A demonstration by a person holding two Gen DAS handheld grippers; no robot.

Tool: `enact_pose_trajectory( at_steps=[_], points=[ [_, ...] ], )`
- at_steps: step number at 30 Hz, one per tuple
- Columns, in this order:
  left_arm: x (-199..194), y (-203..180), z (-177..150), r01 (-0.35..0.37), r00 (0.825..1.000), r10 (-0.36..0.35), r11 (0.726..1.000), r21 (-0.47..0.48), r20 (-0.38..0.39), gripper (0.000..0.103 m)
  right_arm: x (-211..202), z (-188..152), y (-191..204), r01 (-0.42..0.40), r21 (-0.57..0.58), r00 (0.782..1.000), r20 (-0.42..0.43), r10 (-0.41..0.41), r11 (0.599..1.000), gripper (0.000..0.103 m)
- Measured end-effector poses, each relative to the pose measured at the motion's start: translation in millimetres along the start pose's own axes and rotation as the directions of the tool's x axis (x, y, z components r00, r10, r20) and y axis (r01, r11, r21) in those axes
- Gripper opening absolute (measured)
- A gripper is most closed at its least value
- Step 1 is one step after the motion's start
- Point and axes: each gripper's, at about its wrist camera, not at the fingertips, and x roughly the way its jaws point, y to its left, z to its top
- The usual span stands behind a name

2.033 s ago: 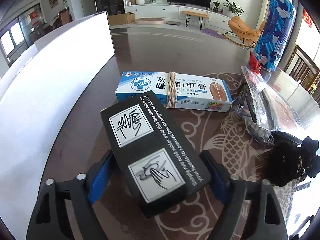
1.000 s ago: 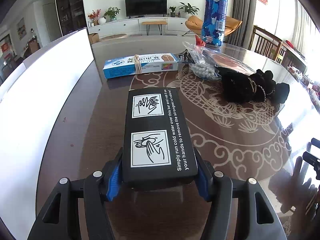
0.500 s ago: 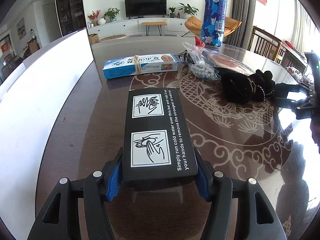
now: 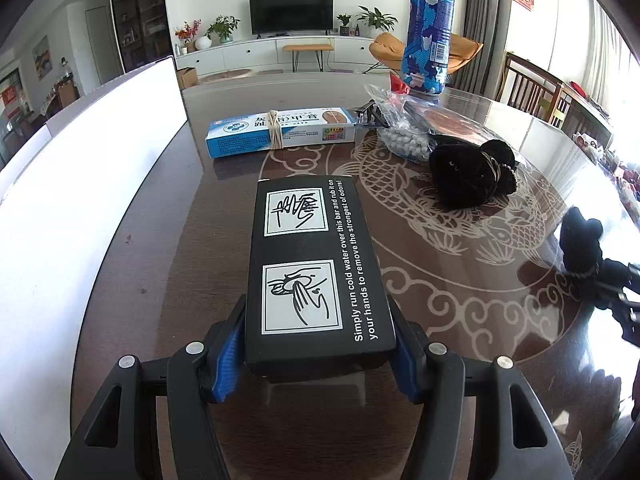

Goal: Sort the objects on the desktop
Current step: 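Lift the soap box with the left tool while right tool reaches a black velvet pouch, then close the right tool on the black velvet pouch and lift it while left tool holds the soap box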

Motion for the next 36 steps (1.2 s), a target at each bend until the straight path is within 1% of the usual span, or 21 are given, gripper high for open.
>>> enact_pose_trajectory(
  at_steps=[3,6,7,8,9,10,11,12,14,18,20,24,32,36],
  points=[
    [-0.1,0.1,0.0,0.0,1.0,0.0,1.0,0.0,0.0,0.061,-12.6,-19.5,6.3,0.05,0.029,0.999,0.019,-0.051,0.998,0.039],
    [0.0,0.1,0.2,0.0,1.0,0.0,1.0,0.0,0.0,0.061,-13.9,-22.2,5.4,0.066,0.036,0.998,0.022,-0.066,0.997,0.043],
    [0.0,0.1,0.1,0.0,1.0,0.0,1.0,0.0,0.0,0.061,-14.1,-22.3,4.4,0.067,0.028,0.997,0.024,-0.067,0.997,0.05],
    [-0.1,0.0,0.1,0.0,1.0,0.0,1.0,0.0,0.0,0.061,-14.4,-22.8,3.8,0.07,0.026,0.997,0.025,-0.071,0.997,0.059],
    [-0.1,0.0,0.1,0.001,1.0,-0.001,1.0,0.0,0.0,0.061,-13.1,-22.8,2.4,0.077,0.03,0.997,0.022,-0.078,0.997,0.064],
    [-0.1,0.1,0.2,0.001,1.0,-0.001,1.0,0.0,0.0,0.061,-13.0,-23.1,0.6,0.079,0.036,0.997,0.02,-0.08,0.996,0.073],
    [0.2,-0.2,0.2,0.003,1.0,-0.003,1.0,0.001,-0.001,0.065,-13.9,-23.3,-1.0,0.073,0.042,0.997,0.024,-0.074,0.996,0.076],
    [0.8,-1.2,-0.4,0.004,1.0,-0.004,1.0,0.007,-0.006,0.073,-14.7,-23.4,-2.2,0.065,0.047,0.997,0.028,-0.067,0.997,0.077],
    [2.5,-2.3,-0.9,0.002,1.0,-0.002,1.0,0.012,-0.017,0.082,-13.5,-22.1,-4.5,0.061,0.058,0.998,0.026,-0.063,0.996,0.082],
    [3.5,-1.5,-1.1,0.0,1.0,0.0,1.0,0.007,-0.021,0.084,-13.6,-22.6,-9.3,0.046,0.078,0.999,0.025,-0.048,0.996,0.085],
    [3.8,-1.2,-1.0,-0.002,1.0,0.003,1.0,0.003,-0.023,0.086,-12.9,-22.8,-9.7,0.05,0.081,0.998,0.02,-0.052,0.996,0.089],
    [5.1,0.7,-0.4,-0.01,0.999,0.01,1.0,-0.007,-0.032,0.091,-10.4,-22.2,-4.7,0.067,0.061,0.998,0.008,-0.068,0.996,0.092],
    [5.7,1.1,-0.1,-0.011,0.999,0.011,1.0,-0.009,-0.033,0.092,-7.8,-22.3,-3.0,0.084,0.052,0.996,-0.003,-0.084,0.995,0.096],
    [5.7,1.0,-0.1,-0.012,0.999,0.011,1.0,-0.009,-0.034,0.092,-7.1,-22.6,-2.5,0.093,0.045,0.996,-0.008,-0.093,0.995,0.097]
  ],
)
